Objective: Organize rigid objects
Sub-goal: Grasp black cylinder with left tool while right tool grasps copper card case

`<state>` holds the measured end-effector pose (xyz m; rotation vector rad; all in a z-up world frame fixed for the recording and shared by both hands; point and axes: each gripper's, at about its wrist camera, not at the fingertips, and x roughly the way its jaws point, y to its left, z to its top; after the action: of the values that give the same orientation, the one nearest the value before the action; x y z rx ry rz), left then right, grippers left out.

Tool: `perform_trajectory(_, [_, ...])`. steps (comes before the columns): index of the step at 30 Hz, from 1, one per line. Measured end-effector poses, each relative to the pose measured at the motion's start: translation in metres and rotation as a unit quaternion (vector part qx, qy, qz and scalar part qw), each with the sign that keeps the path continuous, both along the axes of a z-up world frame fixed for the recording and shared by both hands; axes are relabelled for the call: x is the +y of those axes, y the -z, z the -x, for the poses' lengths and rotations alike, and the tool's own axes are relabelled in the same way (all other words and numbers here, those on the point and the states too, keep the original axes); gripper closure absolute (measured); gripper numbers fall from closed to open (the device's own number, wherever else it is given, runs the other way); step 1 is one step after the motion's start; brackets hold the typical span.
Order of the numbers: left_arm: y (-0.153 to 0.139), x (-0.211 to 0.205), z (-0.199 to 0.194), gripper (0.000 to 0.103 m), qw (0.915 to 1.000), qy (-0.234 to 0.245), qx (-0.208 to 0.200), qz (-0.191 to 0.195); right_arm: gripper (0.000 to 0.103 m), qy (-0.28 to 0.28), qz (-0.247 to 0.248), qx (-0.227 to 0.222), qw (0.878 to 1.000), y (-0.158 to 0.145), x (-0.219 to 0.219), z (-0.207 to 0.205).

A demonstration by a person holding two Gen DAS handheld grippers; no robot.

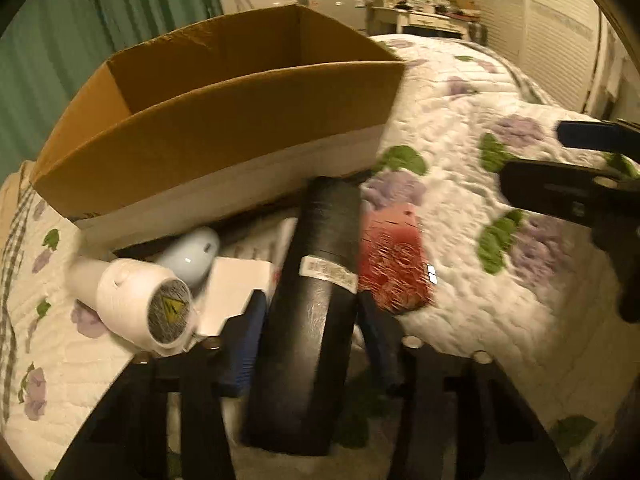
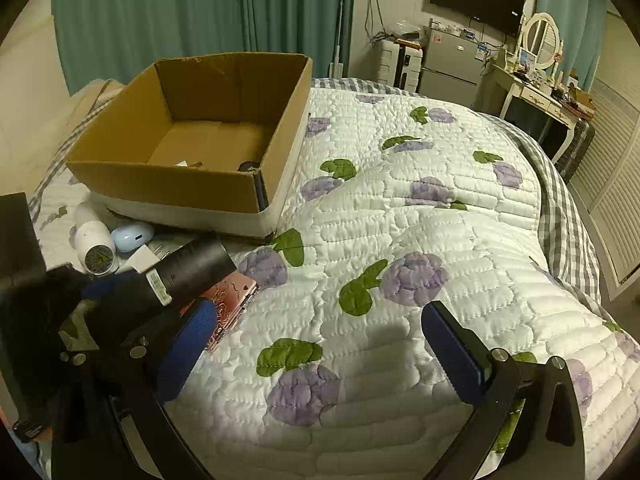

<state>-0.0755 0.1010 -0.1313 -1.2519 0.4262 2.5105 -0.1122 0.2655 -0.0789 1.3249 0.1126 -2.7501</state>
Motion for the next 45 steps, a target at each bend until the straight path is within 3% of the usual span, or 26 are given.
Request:
perform_trajectory(3, [-0.008,-0.004,-0.011,0.065,0.9998,-0.012,0.017,0.001,0.0,-0.007,0.004,-0.003,1.0,0.002,-0.003,0.0])
perform_trajectory(7, [-0.031,-0.024,-0.022,0.067,0.9978,-0.039,0.027,-0.046,0.0,-0.022,0.01,-0.017,1.0,0.009,-0.013,0.003])
perform_trajectory(10, [-0.049,-0.038,-0.025,0.075,0.9951,-0.052,0.04,-0.074,0.004,-0.042,0.022,-0.036,0.998,0.017,-0.026,0.01])
perform_trajectory(15, [-0.049,-0.047,-0.016,0.082,0.994,-0.064,0.031,-0.083,0.042,-0.061,0.044,-0.096,0.993,0.047,-0.047,0.03])
perform_trajectory(19, [-0.045,-0.049,-0.013,0.082,0.9935,-0.066,0.025,-0.09,0.045,-0.063,0.064,-0.115,0.989,0.059,-0.056,0.04])
perform_trajectory(26, [-0.042,-0.054,-0.011,0.082,0.9929,-0.069,0.02,-0.095,0.078,-0.065,0.11,-0.082,0.988,0.043,-0.057,0.041])
perform_trajectory(31, [-0.04,-0.054,-0.011,0.082,0.993,-0.071,0.02,-0.092,0.08,-0.055,0.127,-0.114,0.984,0.065,-0.063,0.052])
perform_trajectory(34, [-0.04,-0.055,-0.011,0.082,0.9928,-0.073,0.022,-0.093,0.083,-0.047,0.137,-0.103,0.984,0.065,-0.059,0.049])
perform_trajectory(39, [-0.046,-0.055,-0.013,0.082,0.9926,-0.073,0.027,-0.093,0.092,-0.06,0.088,-0.048,0.993,0.041,-0.065,0.032])
perform_trajectory(42, [-0.051,-0.054,-0.017,0.082,0.9928,-0.072,0.031,-0.09,0.093,-0.07,0.032,-0.011,0.997,0.022,-0.067,0.023])
perform_trajectory(45, [-0.06,-0.052,-0.022,0.082,0.9927,-0.071,0.039,-0.089,0.093,-0.073,0.017,0.007,0.997,0.007,-0.067,0.012])
